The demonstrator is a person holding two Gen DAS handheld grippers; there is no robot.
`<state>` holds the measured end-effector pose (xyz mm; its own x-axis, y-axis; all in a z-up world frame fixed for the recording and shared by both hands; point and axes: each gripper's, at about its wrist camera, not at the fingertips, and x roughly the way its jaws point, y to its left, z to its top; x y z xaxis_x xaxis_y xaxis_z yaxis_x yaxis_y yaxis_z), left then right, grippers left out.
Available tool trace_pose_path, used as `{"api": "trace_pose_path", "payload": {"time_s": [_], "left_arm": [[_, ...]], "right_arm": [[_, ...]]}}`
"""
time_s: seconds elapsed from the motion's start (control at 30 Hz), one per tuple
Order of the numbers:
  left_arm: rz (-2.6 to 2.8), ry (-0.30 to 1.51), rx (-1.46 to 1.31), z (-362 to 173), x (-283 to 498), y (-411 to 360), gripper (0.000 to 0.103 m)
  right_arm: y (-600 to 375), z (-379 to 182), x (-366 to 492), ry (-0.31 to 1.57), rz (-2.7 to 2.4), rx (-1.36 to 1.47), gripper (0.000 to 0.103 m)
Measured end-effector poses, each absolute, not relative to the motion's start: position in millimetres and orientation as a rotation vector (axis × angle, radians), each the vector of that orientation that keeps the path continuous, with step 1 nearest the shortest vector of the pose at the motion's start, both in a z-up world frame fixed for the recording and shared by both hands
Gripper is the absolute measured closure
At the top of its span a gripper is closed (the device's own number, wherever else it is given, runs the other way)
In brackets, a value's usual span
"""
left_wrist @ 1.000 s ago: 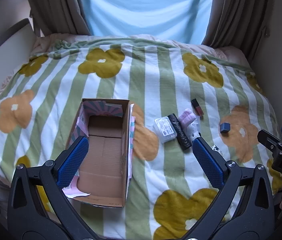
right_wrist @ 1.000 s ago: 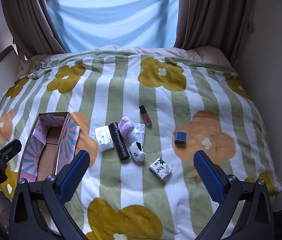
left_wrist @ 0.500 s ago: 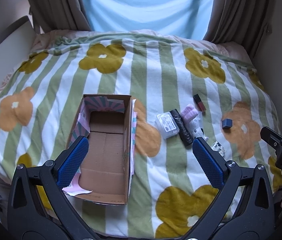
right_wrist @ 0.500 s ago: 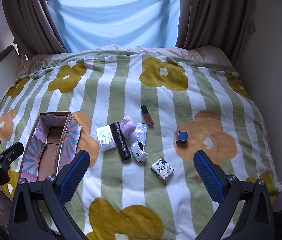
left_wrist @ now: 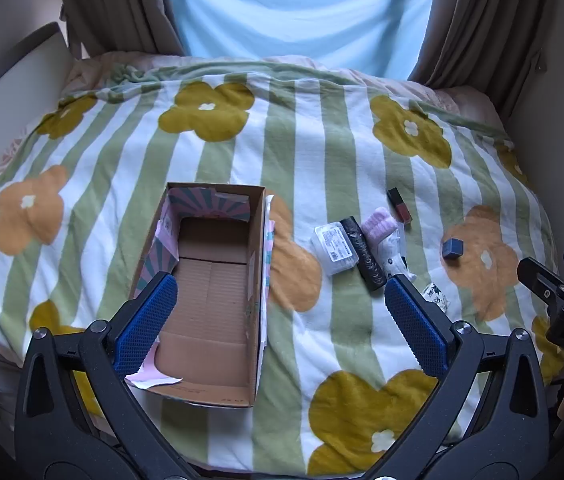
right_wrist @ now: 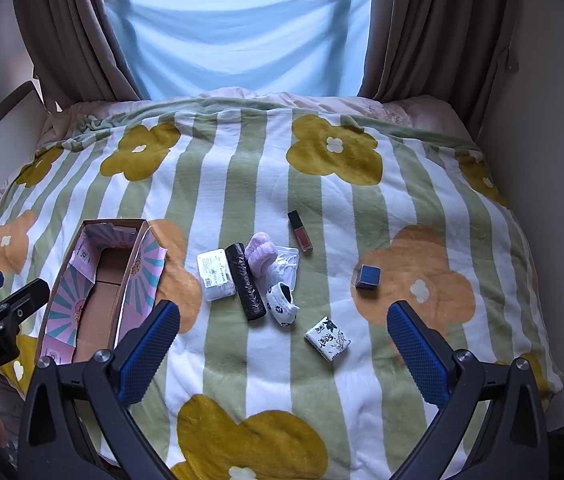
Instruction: Organize objects
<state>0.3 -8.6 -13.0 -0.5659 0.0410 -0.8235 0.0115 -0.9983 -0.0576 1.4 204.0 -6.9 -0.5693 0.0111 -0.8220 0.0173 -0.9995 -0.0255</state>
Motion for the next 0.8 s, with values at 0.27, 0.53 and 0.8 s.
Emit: {"api": "trace_pose_path", "payload": {"time_s": [0.27,0.53,0.8], "left_arm": [[2.765,-0.089,-1.461,-13.8,0.2,-8.9,0.000],[2.763,-0.096,-1.462,-15.7,0.9,-9.2,0.000],[2.765,-0.100,-1.465,-17.7,2.3,-8.8,0.000]], "right_arm": [[204.6,-6.6,0.7,0.049,-2.778,1.458,0.000],[204.5,-6.7,0.9,0.050,-2.779,1.458,0.000],[204.5,-6.7,0.8,0.049,-2.780,1.457,0.000]]}}
